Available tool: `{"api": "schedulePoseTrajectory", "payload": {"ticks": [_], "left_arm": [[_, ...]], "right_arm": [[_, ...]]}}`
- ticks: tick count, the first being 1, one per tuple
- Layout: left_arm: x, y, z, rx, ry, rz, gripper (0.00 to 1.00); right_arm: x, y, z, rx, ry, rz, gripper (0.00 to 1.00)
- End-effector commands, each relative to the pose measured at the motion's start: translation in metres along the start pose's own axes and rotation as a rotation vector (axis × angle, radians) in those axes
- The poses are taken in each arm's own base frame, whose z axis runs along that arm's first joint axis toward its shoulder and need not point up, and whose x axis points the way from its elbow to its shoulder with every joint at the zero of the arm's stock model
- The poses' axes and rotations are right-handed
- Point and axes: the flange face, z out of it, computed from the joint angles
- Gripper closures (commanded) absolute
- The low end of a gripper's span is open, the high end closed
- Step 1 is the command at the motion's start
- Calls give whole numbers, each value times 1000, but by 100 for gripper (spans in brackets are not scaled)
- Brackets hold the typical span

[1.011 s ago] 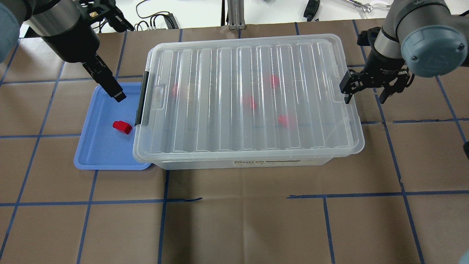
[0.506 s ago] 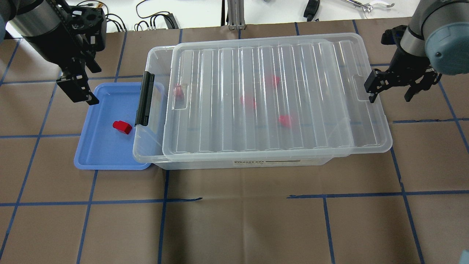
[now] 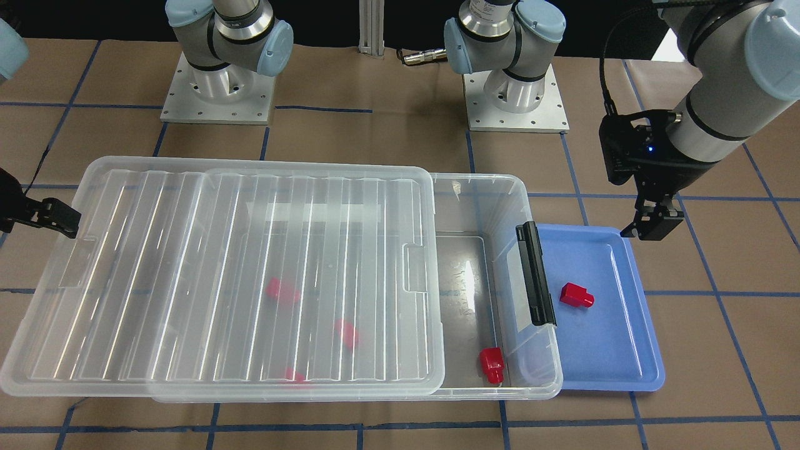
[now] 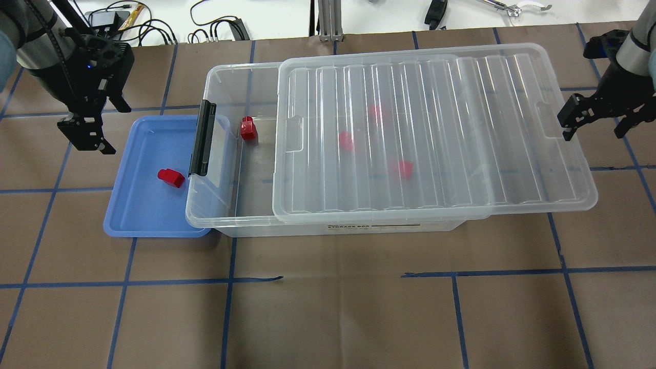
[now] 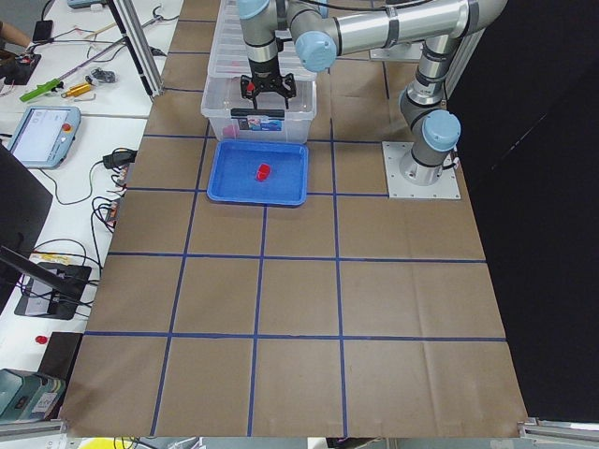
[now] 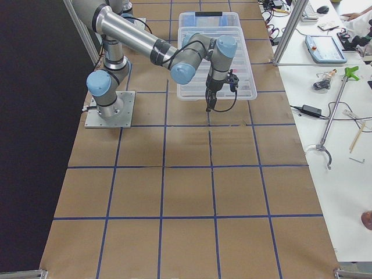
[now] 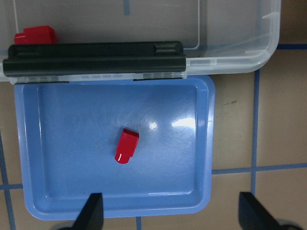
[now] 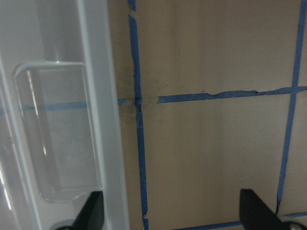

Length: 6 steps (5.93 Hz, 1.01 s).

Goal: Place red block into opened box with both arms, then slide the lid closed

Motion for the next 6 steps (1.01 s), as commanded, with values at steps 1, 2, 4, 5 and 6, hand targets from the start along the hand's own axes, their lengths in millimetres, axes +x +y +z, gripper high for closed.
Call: {"api": "schedulePoseTrajectory", "payload": {"ticks": [1, 2, 4, 5, 6], "left_arm": [[1, 10, 64, -6, -28, 13, 2], [-4, 10, 100, 2, -23, 18, 2], [-37, 18, 160, -5, -49, 60, 2], [-50, 21, 185, -16, -65, 69, 2], [-60, 23, 203, -22, -87, 69, 2]], "right_arm": [[39, 7, 3, -11, 26, 53, 0], [49, 10, 4, -17, 39, 68, 0], [42, 14, -18, 21, 38, 77, 0], [21, 16, -36, 90, -39, 69, 0], [-3, 22, -57, 137, -73, 88, 0]]}}
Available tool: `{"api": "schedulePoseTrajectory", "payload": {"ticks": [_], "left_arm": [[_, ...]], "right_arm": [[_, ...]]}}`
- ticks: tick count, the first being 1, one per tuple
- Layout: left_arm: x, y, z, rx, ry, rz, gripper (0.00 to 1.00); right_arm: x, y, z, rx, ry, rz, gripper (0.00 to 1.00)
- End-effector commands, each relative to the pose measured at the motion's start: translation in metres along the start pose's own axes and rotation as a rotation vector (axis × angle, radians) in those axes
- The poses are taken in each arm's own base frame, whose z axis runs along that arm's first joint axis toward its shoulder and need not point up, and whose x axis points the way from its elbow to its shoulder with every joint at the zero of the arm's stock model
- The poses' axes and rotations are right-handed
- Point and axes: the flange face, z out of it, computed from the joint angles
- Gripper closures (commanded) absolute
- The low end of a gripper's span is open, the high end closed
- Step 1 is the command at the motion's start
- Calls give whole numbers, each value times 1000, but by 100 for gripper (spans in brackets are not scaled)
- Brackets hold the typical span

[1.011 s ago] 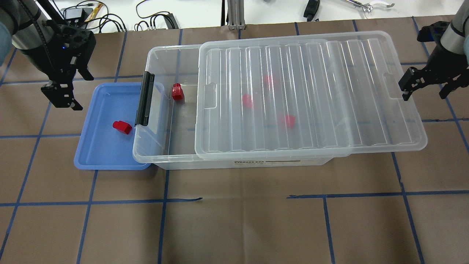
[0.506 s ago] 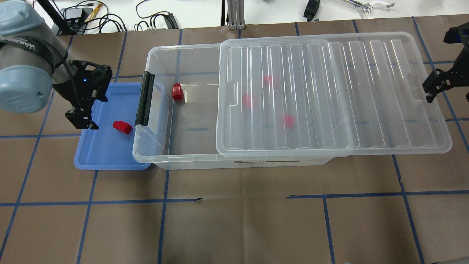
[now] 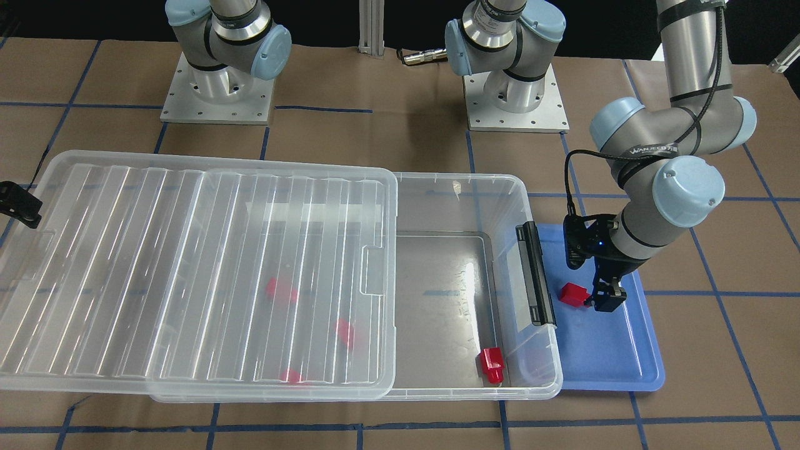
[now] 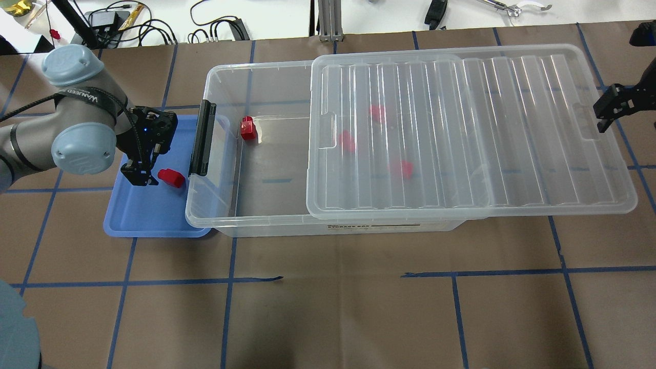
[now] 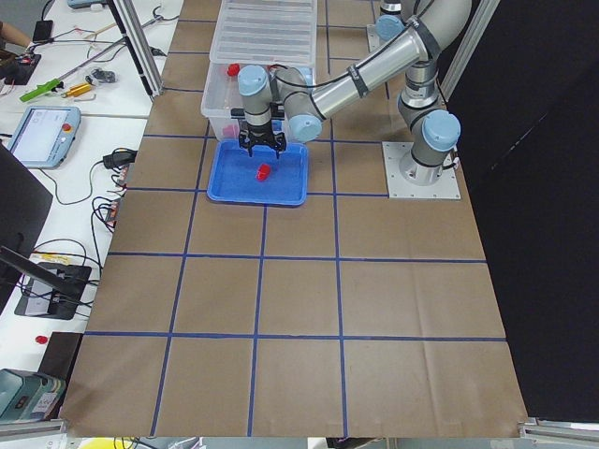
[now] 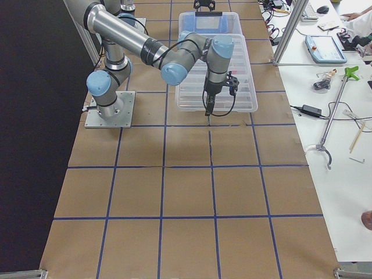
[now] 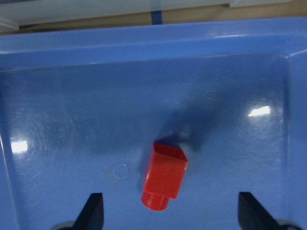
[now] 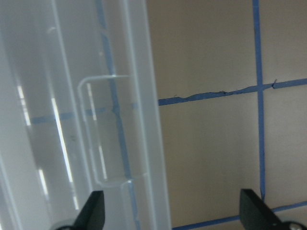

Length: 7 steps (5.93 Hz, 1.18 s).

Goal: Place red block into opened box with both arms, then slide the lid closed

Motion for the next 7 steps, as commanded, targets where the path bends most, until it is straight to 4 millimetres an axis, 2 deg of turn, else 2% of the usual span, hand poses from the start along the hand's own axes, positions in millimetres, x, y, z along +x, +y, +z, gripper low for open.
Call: {"api": "schedulePoseTrajectory", "payload": {"ticks": [1, 2, 3, 4, 5, 6, 7], "left_arm": [[-12, 4, 37, 13, -13, -2, 2], [-6, 1, 54, 24, 22, -3, 2], [-3, 2, 60, 26, 43, -4, 4], [-1, 8, 60, 28, 48, -10, 29], [-1, 10, 59, 27, 45, -18, 75], [-2, 11, 54, 24, 38, -23, 90], [-4, 10, 39, 20, 33, -37, 91]], "right_arm": [[-63, 13, -35, 64, -87, 37, 0], [-111, 25, -55, 86, -96, 74, 0], [-160, 36, -64, 90, -117, 120, 0], [-198, 40, -81, 93, -132, 139, 0], [-208, 40, -103, 57, -145, 173, 0], [-212, 38, -114, 30, -180, 176, 0], [-217, 40, -114, 24, -180, 175, 0]]}}
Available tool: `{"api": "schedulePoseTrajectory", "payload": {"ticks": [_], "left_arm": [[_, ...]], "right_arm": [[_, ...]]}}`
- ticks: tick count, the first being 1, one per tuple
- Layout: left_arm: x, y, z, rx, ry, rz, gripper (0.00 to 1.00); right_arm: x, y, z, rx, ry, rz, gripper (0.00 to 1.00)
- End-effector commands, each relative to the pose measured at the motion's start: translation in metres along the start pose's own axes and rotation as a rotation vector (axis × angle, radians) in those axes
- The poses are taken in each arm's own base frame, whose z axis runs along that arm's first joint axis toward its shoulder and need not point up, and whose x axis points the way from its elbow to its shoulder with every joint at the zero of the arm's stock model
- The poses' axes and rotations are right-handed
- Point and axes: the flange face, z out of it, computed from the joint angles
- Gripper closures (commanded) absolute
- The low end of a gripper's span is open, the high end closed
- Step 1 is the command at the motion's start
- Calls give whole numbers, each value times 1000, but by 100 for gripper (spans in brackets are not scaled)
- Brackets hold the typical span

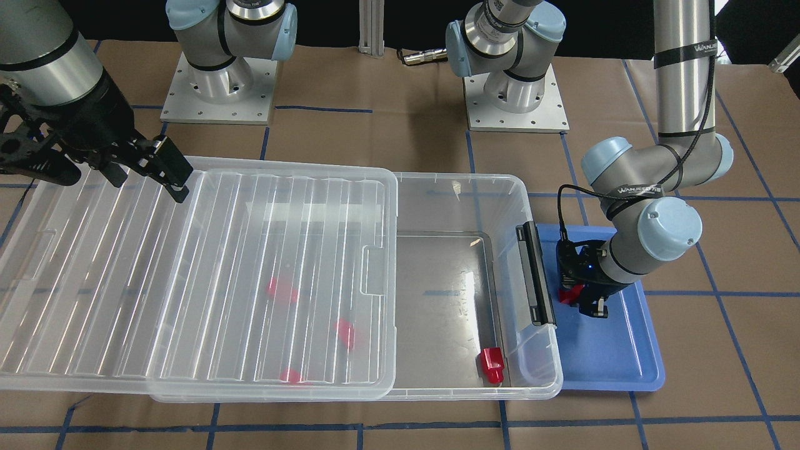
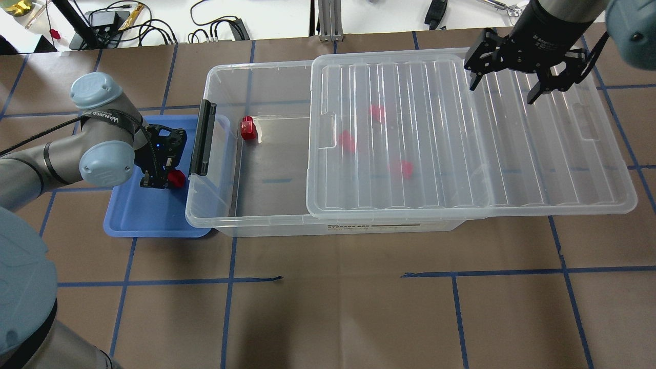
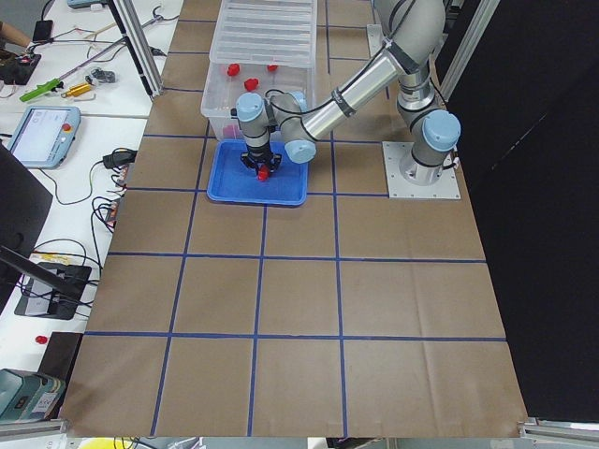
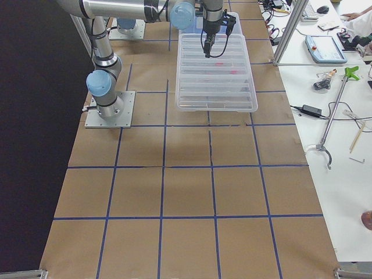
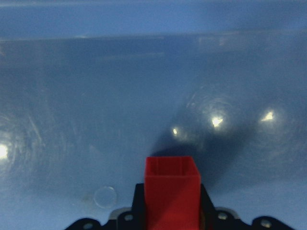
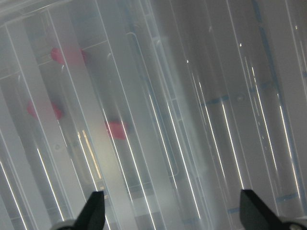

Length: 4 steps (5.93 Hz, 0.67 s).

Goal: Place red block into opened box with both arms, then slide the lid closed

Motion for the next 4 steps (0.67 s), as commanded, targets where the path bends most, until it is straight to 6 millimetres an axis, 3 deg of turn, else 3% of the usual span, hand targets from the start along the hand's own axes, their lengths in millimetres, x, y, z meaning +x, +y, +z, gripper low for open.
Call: {"api": "schedulePoseTrajectory", "payload": {"ticks": [1, 2, 3, 4], "left_arm": [[-1, -6, -55, -1, 2, -40, 92], [4, -9, -108, 10, 33, -79, 92], [7, -29, -153, 7, 5, -118, 95], [6, -72, -190, -10, -63, -126, 95]], "right_arm": [[-7, 2, -1, -15, -2, 3, 0], [-7, 2, 0, -17, -3, 1, 0], [-7, 2, 1, -18, -3, 1, 0], [-6, 2, 2, -20, 2, 2, 0]]}}
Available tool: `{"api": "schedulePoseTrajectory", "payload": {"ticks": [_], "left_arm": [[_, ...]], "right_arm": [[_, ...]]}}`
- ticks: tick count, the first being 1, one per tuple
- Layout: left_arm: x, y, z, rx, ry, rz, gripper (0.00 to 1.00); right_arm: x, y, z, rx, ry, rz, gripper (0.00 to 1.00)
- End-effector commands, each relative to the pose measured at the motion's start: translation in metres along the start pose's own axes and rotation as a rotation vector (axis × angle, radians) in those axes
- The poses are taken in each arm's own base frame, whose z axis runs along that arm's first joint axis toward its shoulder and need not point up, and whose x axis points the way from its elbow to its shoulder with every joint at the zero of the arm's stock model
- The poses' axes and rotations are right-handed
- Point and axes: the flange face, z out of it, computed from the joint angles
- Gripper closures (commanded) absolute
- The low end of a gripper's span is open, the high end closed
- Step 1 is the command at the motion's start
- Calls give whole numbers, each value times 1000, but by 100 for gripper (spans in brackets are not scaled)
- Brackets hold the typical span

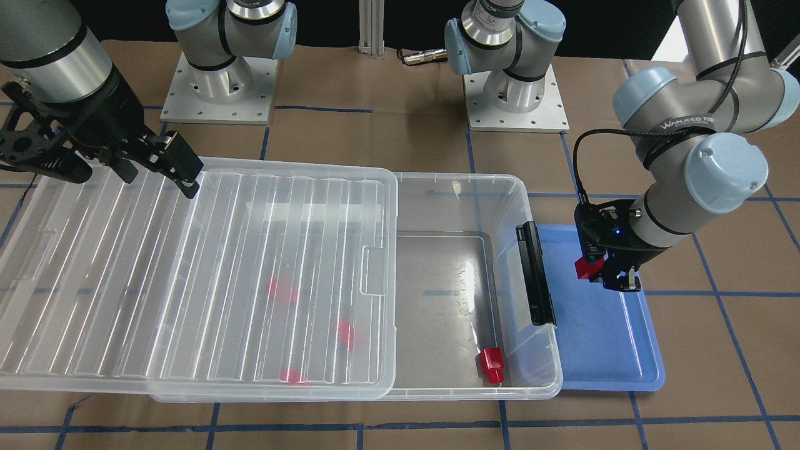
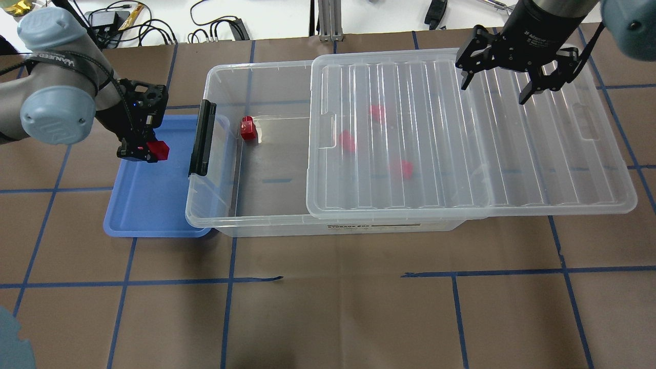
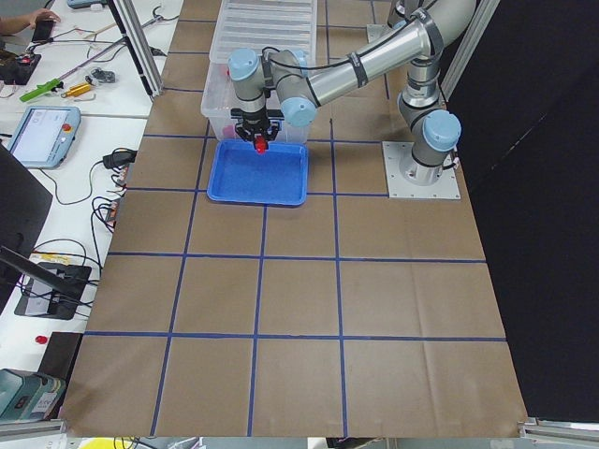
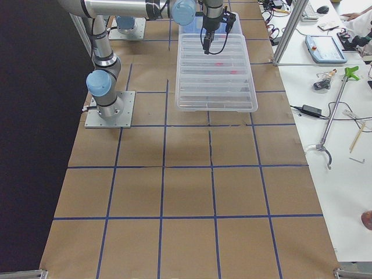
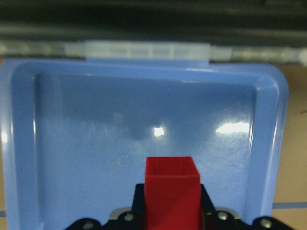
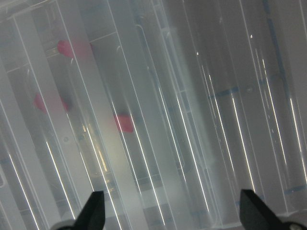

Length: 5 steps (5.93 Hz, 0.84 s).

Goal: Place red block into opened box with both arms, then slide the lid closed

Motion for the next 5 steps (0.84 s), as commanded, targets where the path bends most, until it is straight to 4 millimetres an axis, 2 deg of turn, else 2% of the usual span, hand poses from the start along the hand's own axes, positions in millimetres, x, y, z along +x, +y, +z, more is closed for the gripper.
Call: {"api": "schedulePoseTrajectory", "payload": {"ticks": [1, 2, 3, 4, 5], "left_arm": [[9, -82, -60, -6, -72, -54, 95], [11, -137, -63, 2, -82, -113, 96], [20, -185, -39, -1, -49, -164, 98], [6, -204, -3, 15, -75, -193, 98], [-1, -216, 42, 31, -21, -174, 100]], "right_arm": [[0, 0, 1, -2, 5, 0, 0], [0, 0, 1, -2, 5, 0, 0], [1, 0, 1, -1, 7, 0, 0], [1, 0, 2, -4, 7, -3, 0], [1, 0, 2, -4, 7, -3, 0]]}}
